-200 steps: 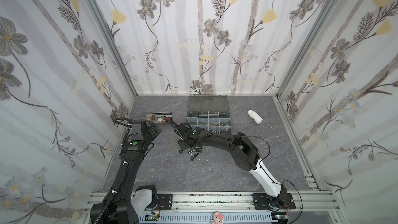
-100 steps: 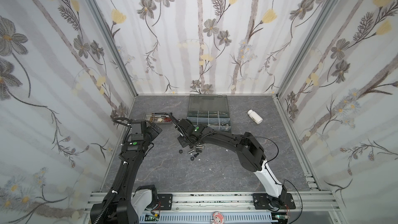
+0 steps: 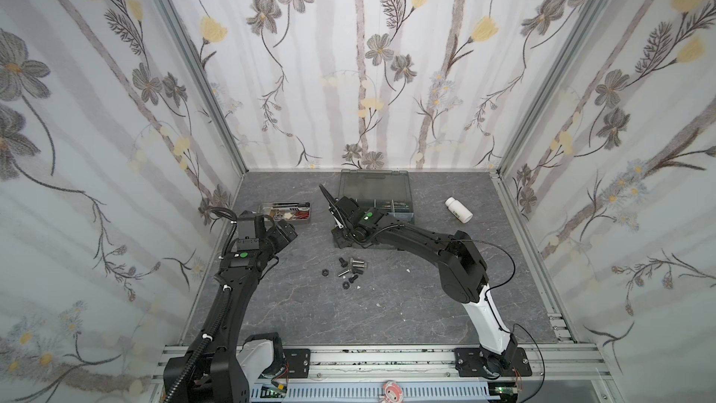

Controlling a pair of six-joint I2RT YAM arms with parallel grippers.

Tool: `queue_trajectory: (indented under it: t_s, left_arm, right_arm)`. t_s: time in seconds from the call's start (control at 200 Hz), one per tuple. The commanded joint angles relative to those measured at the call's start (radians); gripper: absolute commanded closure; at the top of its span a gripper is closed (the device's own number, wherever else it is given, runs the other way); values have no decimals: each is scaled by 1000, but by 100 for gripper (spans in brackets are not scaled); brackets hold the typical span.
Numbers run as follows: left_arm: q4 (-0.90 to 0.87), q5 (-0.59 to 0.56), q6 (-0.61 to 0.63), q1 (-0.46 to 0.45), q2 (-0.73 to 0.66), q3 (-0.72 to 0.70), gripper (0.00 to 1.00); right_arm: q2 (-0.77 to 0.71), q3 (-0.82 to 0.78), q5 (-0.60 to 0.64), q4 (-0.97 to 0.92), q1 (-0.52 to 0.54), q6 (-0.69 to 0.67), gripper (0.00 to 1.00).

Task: Sort the screws and nuts into containers
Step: Pick up the nut from the center of the table, then place the nut into the container.

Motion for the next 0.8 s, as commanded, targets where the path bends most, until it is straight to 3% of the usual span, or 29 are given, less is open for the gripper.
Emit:
queue_trajectory:
  t_s: [0.0,0.365,0.794]
  left_arm:
    - [34,34,22,1,-1,4,0]
    - [46,55,24,-1,7,-7,0]
    - [26,51,54,-60,28,3,0]
  right_arm:
    - [-10,2,-2,5,-20,-15,85]
    - [25,2,-26,25,-66,-21,84]
    - [19,-3,-36,34,-74,-24,58]
